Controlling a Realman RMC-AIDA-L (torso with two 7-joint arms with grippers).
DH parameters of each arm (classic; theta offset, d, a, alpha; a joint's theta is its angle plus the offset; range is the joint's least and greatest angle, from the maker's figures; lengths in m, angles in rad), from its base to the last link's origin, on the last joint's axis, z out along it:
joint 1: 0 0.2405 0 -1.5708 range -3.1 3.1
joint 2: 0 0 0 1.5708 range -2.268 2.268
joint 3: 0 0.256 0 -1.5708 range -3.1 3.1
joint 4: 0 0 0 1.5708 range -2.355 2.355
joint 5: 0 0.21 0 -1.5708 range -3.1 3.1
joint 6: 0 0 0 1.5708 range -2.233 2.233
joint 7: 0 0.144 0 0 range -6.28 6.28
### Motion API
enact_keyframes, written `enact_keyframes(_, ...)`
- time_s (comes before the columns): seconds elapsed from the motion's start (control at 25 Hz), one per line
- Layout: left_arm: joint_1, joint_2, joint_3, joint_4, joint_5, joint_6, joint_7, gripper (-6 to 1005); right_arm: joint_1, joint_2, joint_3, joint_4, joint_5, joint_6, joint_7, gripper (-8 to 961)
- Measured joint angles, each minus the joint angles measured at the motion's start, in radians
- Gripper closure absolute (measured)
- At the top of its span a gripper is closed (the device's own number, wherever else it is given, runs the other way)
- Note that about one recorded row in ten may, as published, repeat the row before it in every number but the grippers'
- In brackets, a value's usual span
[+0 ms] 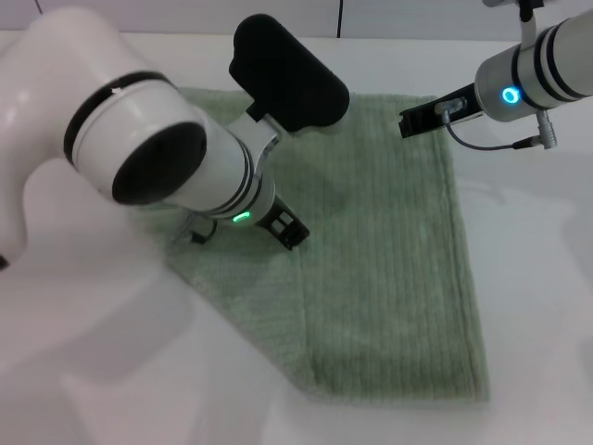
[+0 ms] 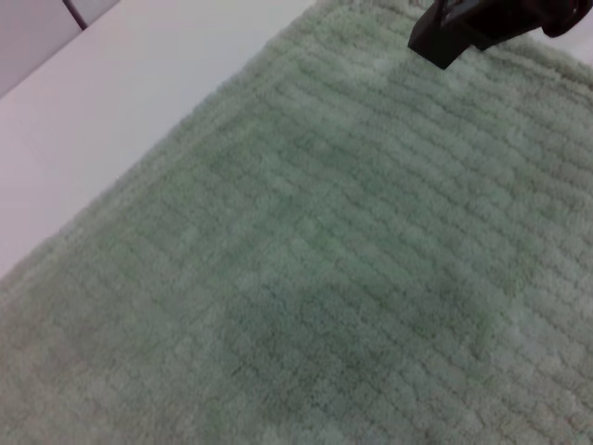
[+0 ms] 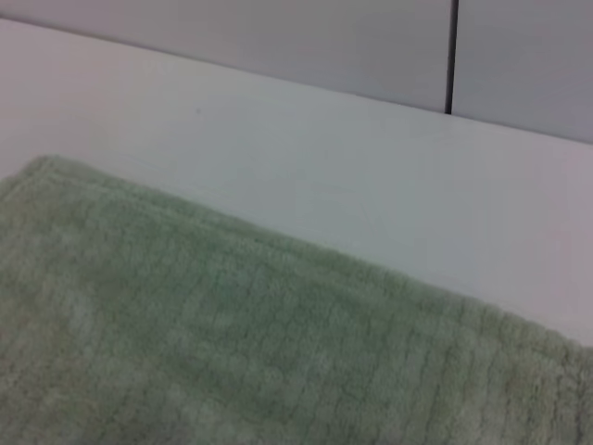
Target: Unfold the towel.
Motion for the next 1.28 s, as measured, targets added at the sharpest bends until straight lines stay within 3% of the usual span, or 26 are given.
enact_keyframes(0.4, -0.029, 0.001, -0.012, 0.007, -0.016, -0.051, 0.008, 666, -0.005, 0.0, 0.0, 0.001, 0.002, 0.002, 0.0, 953)
enact_keyframes(0.56, -0.031, 0.002, -0.012, -0.012, -0.015, -0.065, 0.009, 893, -0.006, 0.0, 0.0, 0.001, 0.002, 0.001, -0.001, 953)
enact_keyframes(0.8, -0.033, 0.002, -0.013, -0.041, -0.009, -0.088, 0.01, 1001, -0.002, 0.0, 0.0, -0.006, 0.004, 0.001, -0.001, 953)
enact_keyframes(1.28, -0.013, 0.004, -0.029, -0.163, 0.034, -0.17, 0.006, 1001, 0.003, 0.0, 0.0, -0.037, 0.0, 0.002, -0.001, 953)
